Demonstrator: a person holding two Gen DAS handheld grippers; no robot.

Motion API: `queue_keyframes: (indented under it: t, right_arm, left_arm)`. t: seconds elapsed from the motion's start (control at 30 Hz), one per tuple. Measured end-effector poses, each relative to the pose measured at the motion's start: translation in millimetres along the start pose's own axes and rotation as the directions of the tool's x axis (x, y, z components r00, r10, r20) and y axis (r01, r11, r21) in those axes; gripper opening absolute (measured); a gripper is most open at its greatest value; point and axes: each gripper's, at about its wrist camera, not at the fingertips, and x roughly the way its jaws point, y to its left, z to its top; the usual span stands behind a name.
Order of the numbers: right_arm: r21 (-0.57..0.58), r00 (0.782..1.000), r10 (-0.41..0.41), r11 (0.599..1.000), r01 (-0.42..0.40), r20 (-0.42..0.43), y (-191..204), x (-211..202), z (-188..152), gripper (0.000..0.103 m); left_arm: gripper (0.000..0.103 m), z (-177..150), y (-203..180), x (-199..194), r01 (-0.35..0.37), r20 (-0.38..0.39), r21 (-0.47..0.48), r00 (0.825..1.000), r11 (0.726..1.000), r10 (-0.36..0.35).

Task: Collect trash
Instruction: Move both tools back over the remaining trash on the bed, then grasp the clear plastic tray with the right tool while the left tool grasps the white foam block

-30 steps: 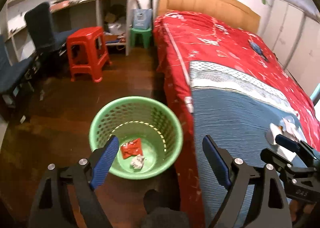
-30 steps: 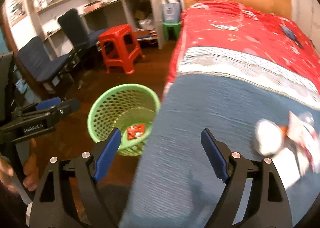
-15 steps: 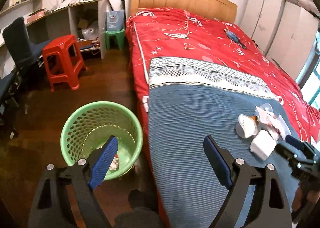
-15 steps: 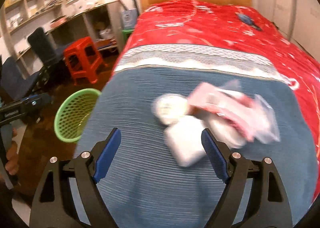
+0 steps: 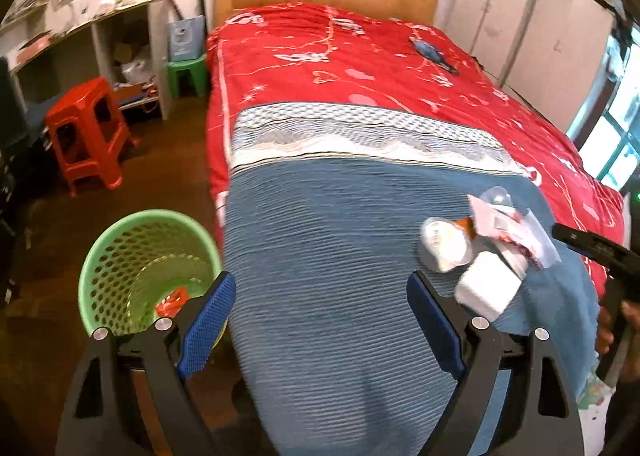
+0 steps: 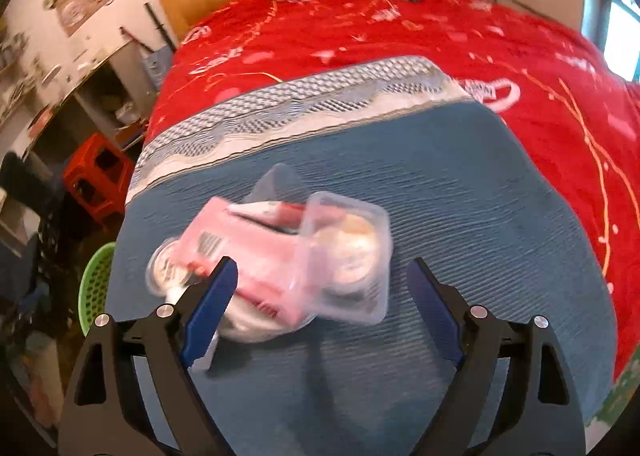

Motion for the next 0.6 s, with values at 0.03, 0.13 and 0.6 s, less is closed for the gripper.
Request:
queue_keyframes:
  t: [0.03, 0.13, 0.6]
  right_arm:
    - [0.019, 1.000, 0.010, 1.000, -0.010, -0.008, -5, 4, 3, 0.086]
    - [0.058, 0.999, 0.036, 0.998, -0.034, -0.036, -12, 15, 11, 0.086]
    - [0.055, 0.992, 0.067, 0.997, -0.062, -0.105, -14, 34, 9, 0.067]
  left_arm:
    - [0.084, 2, -5, 2, 0.007, 0.000, 0.008, 1.000, 1.000, -0.007]
    - [0.084, 11, -21, 9, 0.034, -0.003, 0.041, 0.999, 0.999, -0.034]
    - [0.084, 48, -95, 65, 0.217, -0.115, 0.160, 0.973, 0.963, -0.200]
